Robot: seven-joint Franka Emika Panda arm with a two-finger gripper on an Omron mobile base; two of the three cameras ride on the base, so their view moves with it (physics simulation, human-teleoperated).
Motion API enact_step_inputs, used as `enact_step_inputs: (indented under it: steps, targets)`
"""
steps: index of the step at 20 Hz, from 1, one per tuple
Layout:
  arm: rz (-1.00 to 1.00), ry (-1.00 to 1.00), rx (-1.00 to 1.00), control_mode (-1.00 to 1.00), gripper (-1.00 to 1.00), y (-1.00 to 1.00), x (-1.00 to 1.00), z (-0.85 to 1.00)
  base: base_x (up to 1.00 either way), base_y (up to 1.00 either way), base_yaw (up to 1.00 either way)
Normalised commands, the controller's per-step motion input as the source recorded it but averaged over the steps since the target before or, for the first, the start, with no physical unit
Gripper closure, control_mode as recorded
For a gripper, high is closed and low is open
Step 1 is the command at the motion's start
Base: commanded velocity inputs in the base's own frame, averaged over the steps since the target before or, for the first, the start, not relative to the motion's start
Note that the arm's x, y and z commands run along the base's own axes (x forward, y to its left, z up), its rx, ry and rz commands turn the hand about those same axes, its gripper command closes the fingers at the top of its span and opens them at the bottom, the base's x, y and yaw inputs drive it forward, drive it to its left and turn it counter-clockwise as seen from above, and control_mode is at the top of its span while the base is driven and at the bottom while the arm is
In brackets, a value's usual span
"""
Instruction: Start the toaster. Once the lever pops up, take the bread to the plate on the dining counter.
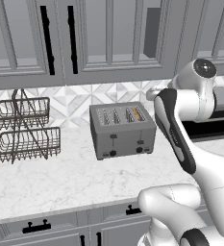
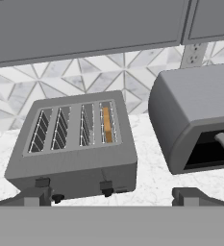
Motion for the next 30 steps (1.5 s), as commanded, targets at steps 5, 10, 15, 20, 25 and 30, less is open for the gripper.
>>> enact_step_inputs:
  steps: [5,10,15,20,25,30]
  targets:
    - [0.0,0.0,0.0,-1.0,-1.0,0.0,0.0,0.0,0.0,0.0,0.0]
    - [0.0,0.0,0.0,-1.0,-1.0,0.0,0.0,0.0,0.0,0.0,0.0]
    - [0.0,0.0,0.0,-1.0,-1.0,0.0,0.0,0.0,0.0,0.0,0.0]
    - [0.0,0.0,0.0,-1.0,-1.0,0.0,0.0,0.0,0.0,0.0,0.0]
    - [0.0,0.0,0.0,-1.0,-1.0,0.0,0.0,0.0,0.0,0.0,0.0]
    - [0.0,0.0,0.0,-1.0,-1.0,0.0,0.0,0.0,0.0,0.0,0.0]
